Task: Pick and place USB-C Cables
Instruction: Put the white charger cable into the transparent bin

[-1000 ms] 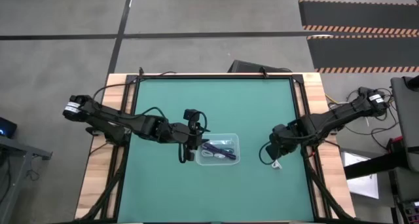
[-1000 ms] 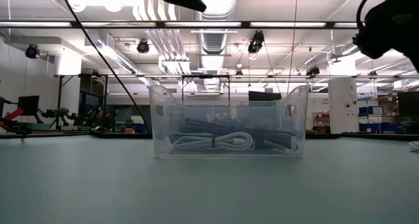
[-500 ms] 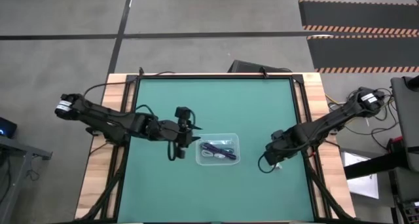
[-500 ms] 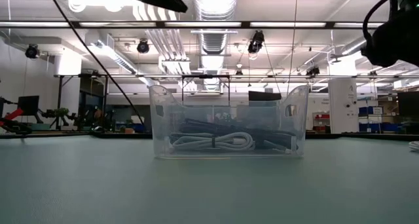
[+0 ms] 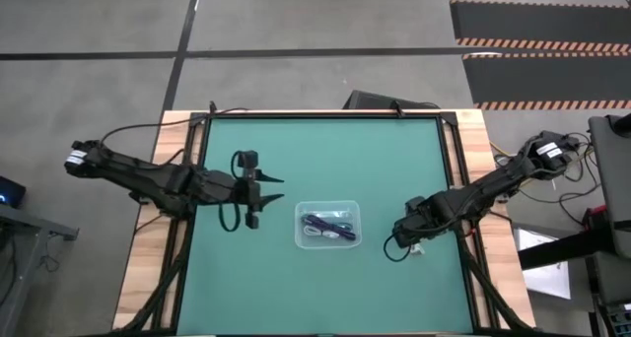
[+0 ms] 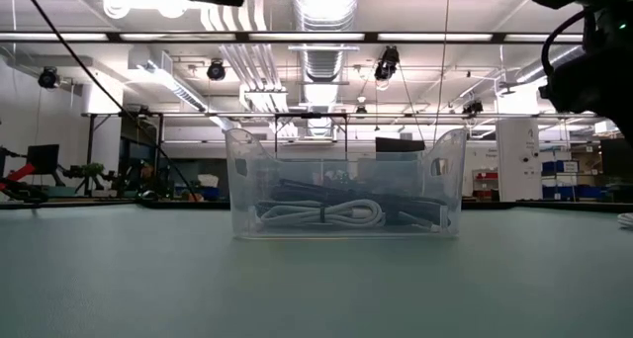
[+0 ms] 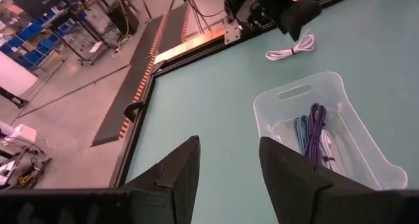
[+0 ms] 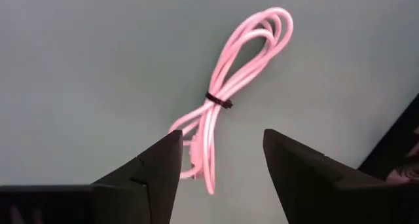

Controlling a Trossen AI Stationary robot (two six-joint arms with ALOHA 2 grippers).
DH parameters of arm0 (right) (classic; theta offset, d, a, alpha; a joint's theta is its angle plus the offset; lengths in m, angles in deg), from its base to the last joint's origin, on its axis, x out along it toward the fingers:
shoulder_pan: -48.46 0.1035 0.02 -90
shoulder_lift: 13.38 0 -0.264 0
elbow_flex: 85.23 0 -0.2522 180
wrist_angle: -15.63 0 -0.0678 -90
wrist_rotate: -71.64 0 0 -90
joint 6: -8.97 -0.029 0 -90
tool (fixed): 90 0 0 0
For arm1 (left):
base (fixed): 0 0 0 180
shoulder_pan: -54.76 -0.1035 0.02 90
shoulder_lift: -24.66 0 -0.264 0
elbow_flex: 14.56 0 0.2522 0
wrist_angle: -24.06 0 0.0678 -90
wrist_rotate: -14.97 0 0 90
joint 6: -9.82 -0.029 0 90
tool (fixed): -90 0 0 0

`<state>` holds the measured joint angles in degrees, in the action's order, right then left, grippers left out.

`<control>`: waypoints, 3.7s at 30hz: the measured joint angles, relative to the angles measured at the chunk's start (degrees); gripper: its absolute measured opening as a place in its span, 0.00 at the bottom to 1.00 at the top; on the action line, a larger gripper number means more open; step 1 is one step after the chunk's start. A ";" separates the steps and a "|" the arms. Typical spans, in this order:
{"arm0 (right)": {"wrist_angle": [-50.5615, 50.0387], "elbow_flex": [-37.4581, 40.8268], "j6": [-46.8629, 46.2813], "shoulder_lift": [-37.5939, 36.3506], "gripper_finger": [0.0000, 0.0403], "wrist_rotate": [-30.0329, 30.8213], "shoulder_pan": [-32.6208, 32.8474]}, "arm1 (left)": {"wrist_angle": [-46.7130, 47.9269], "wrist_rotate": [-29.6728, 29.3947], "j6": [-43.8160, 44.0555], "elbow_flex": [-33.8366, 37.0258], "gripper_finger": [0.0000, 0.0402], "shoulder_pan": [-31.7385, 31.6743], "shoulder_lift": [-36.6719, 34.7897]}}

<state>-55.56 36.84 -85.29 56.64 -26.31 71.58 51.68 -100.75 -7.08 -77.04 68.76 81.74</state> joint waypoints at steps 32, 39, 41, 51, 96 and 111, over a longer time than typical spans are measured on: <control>6.41 0.46 3.67 12.63 0.51 0.64 -0.11 | 0.00 -0.33 0.01 3.11 0.36 0.00 -3.59; 7.15 0.46 3.83 12.63 0.41 1.57 -0.11 | -0.13 -0.33 0.01 3.11 0.36 0.00 -3.59; 7.35 0.46 3.83 12.64 0.37 1.75 -0.11 | -0.13 -0.33 0.01 3.11 0.36 0.00 -3.59; 7.46 0.46 4.34 12.65 0.18 2.17 -0.11 | -0.11 -0.33 0.03 3.13 0.36 0.01 -3.54; 9.69 0.44 25.23 -11.09 0.15 38.49 -0.15 | -16.05 -0.25 5.89 4.16 0.36 0.02 -3.52; 34.66 0.44 61.27 -14.39 0.15 47.00 -0.15 | -25.22 -0.02 9.22 4.16 0.36 0.02 -1.48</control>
<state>-20.91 37.28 -24.02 42.25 20.69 71.42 26.46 -100.77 2.14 -72.88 68.78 80.27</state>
